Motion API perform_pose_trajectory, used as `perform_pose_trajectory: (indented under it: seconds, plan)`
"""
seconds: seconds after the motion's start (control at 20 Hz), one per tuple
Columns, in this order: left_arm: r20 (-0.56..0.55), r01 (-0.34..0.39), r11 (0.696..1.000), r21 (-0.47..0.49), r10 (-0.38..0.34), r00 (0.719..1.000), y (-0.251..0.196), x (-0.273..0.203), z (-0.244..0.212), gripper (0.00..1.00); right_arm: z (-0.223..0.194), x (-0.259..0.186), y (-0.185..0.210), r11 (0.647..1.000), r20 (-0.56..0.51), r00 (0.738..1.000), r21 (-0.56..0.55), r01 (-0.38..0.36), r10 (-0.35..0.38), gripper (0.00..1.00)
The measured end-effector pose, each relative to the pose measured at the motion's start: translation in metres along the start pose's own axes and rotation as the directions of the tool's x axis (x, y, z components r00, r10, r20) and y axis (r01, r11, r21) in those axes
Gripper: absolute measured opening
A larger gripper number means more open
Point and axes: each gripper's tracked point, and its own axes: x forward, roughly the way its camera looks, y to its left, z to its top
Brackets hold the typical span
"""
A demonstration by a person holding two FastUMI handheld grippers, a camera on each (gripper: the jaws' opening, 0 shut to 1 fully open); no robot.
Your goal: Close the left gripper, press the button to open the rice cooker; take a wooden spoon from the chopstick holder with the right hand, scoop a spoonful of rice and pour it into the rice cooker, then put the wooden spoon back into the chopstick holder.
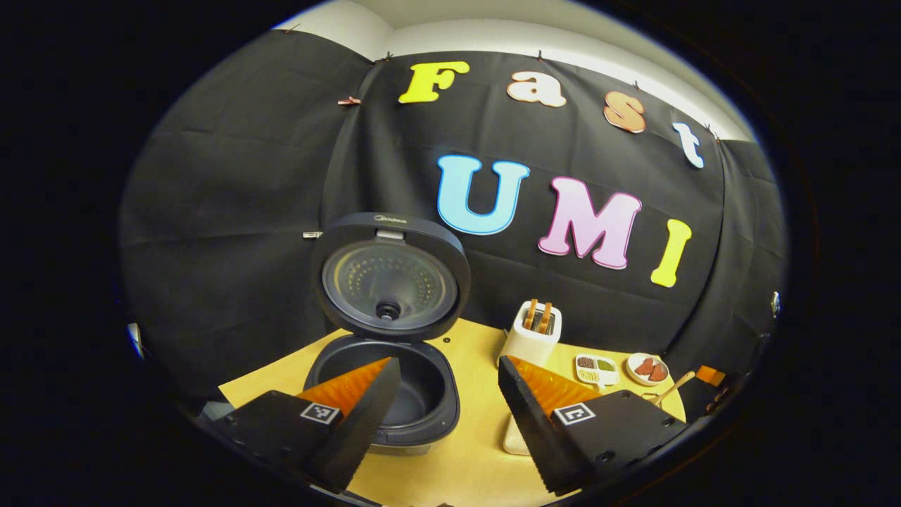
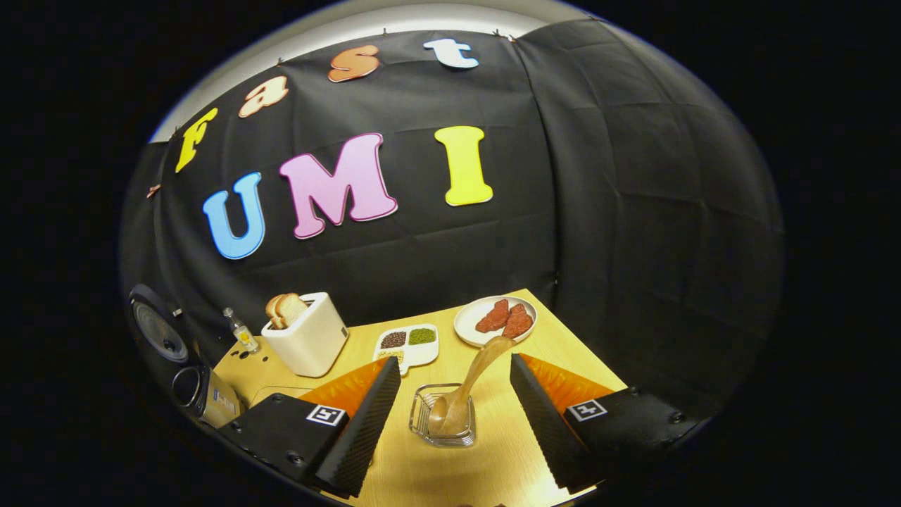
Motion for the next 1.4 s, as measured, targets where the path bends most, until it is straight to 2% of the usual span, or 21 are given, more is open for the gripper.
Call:
perform_pose_trajectory:
  seconds: [0.25,0.45,0.65,0.75,0.85,0.9,0.95,1.0,1.05,1.15,1.2,1.4]
  plan:
    - [-0.059,-0.003,1.0,0.025,0.005,0.998,-0.03,-0.007,-0.029,0.96,-0.025,0.046,-0.023,0.994,-0.089,0.996,0.103,0.042,-0.033,0.98]
    - [-0.123,-0.012,0.998,0.063,0.02,0.992,-0.049,-0.015,-0.06,0.96,-0.045,0.081,-0.021,0.988,-0.142,0.99,0.148,0.041,-0.019,0.98]
    - [-0.186,-0.022,0.997,0.074,0.035,0.982,-0.063,-0.025,-0.092,0.95,-0.068,0.112,-0.027,0.972,-0.217,0.975,0.217,0.088,-0.04,0.98]
    - [-0.215,-0.028,0.997,0.069,0.042,0.976,-0.068,-0.03,-0.106,0.95,-0.077,0.122,-0.023,0.96,-0.245,0.969,0.264,0.093,-0.026,0.97]
    - [-0.234,-0.023,0.998,0.061,0.037,0.972,-0.073,-0.033,-0.114,0.96,-0.08,0.127,-0.02,0.95,-0.251,0.968,0.299,0.095,-0.018,0.87]
    - [-0.24,-0.018,0.998,0.059,0.032,0.97,-0.076,-0.034,-0.115,0.96,-0.078,0.131,-0.022,0.947,-0.244,0.97,0.304,0.101,-0.025,0.6]
    - [-0.245,-0.012,0.998,0.057,0.026,0.969,-0.079,-0.034,-0.118,0.96,-0.077,0.134,-0.02,0.944,-0.236,0.972,0.318,0.093,-0.016,0.64]
    - [-0.249,-0.004,0.998,0.056,0.018,0.968,-0.081,-0.036,-0.122,0.96,-0.076,0.13,-0.017,0.94,-0.242,0.97,0.33,0.09,-0.008,0.58]
    - [-0.252,0.004,0.998,0.058,0.011,0.968,-0.084,-0.037,-0.125,0.96,-0.082,0.134,-0.018,0.935,-0.257,0.966,0.336,0.114,-0.026,0.5]
    - [-0.254,0.012,0.997,0.073,0.007,0.967,-0.089,-0.035,-0.126,0.96,-0.076,0.124,-0.014,0.929,-0.273,0.962,0.358,0.095,0.007,0.27]
    - [-0.253,0.015,0.996,0.086,0.008,0.967,-0.09,-0.034,-0.126,0.96,-0.079,0.125,-0.012,0.926,-0.284,0.959,0.366,0.097,0.012,0.23]
    - [-0.245,0.062,0.992,0.11,-0.034,0.969,-0.099,-0.031,-0.123,0.96,-0.058,0.113,-0.005,0.937,-0.236,0.971,0.346,0.053,0.032,0.2]
